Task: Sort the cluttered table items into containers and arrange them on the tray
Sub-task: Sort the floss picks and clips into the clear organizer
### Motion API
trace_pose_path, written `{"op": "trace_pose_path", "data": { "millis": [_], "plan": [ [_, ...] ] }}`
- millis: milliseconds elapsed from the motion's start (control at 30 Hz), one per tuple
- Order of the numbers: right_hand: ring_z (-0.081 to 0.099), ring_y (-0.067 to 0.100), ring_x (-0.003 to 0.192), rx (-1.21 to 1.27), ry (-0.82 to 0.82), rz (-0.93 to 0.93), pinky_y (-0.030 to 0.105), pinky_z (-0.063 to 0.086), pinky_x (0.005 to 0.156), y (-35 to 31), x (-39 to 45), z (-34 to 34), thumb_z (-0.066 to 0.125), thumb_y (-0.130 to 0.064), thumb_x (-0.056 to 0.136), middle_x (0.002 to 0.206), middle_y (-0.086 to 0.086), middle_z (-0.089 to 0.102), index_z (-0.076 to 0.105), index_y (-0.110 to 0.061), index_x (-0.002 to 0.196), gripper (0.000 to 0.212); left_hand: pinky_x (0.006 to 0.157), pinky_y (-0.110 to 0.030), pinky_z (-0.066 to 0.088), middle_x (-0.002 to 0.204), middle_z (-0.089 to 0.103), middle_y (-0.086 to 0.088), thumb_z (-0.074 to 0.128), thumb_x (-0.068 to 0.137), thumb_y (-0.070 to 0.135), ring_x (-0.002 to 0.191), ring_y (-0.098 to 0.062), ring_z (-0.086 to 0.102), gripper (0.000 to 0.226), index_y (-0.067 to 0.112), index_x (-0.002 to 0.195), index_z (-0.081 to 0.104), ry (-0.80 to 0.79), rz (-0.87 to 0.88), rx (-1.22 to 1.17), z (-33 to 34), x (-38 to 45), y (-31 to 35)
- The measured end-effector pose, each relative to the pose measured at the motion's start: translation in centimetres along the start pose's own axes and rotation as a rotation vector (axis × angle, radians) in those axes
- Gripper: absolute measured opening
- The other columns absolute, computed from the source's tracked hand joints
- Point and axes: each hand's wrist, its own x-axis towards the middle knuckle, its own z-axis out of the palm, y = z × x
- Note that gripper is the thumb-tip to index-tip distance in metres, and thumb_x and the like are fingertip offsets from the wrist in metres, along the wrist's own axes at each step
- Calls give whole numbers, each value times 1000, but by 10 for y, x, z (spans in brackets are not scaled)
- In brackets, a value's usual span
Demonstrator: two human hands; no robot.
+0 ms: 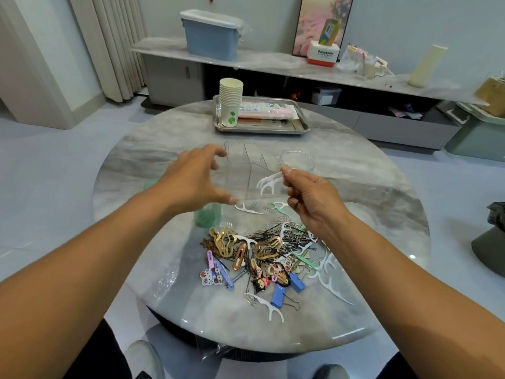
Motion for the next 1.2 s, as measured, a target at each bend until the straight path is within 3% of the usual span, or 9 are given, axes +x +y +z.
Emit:
{"op": "trace_pose_path", "data": {
  "millis": [167,333,500,700,833,900,1033,1100,1200],
  "plan": [
    [55,6,64,-78,52,20,19,46,52,3,-1,2,84,-21,81,76,-3,69,78,-11,91,15,110,-47,38,150,40,-8,95,45,57,137,-32,36,125,28,147,30,-190,-272,247,11,2,-31],
    [63,6,70,-78,18,36,21,49,57,4,-4,6,83,-23,82,83,-2,75,79,-11,96,19,85,-33,42,137,52,-10,99,52,40,116,-27,54,106,22,132,33,-151,-380,-105,43,-2,-47],
    [63,4,62,-41,-8,45,18,48,55,5,-6,7,82,-21,83,76,-2,73,79,-10,96,18,60,-22,42,104,59,4,94,66,29,84,-6,58,72,23,119,45,-7,-266,-304,54,-8,-49],
    [61,5,61,-33,-28,40,18,46,55,4,-6,8,81,-20,85,75,-1,72,79,-10,93,14,68,-10,40,123,38,4,82,74,21,98,-5,51,72,41,133,45,-41,-21,-201,42,-5,-29],
    [61,4,62,-65,-46,16,17,45,54,7,-8,14,80,-19,86,74,-2,72,79,-10,93,11,67,-20,53,122,49,4,83,77,22,97,-13,62,68,39,131,46,-136,-15,-349,46,-10,-17],
    [60,4,63,-73,-43,9,17,44,54,7,-9,18,79,-19,87,75,-3,72,79,-11,93,10,59,-13,50,119,54,8,86,77,24,92,-8,64,68,38,129,45,-151,1,-365,47,-12,-12],
    [55,9,80,-129,16,13,26,41,69,12,-12,24,81,-26,84,85,-6,71,78,-17,94,14,65,-6,45,125,52,9,90,73,33,97,-1,60,73,40,129,44,-136,70,-304,49,-15,-3],
    [60,9,82,-129,20,29,25,44,69,14,-14,27,83,-25,82,85,-6,71,78,-17,93,14,75,-14,49,126,49,8,90,71,37,102,-3,57,75,39,130,44,-98,93,-252,50,-18,1],
    [67,-1,55,-68,-24,15,15,48,47,18,-19,31,80,-16,85,65,-8,73,75,-14,82,7,90,-37,55,125,46,9,90,68,40,107,-10,56,77,39,129,44,-31,89,-216,52,-21,6]
  ]
}}
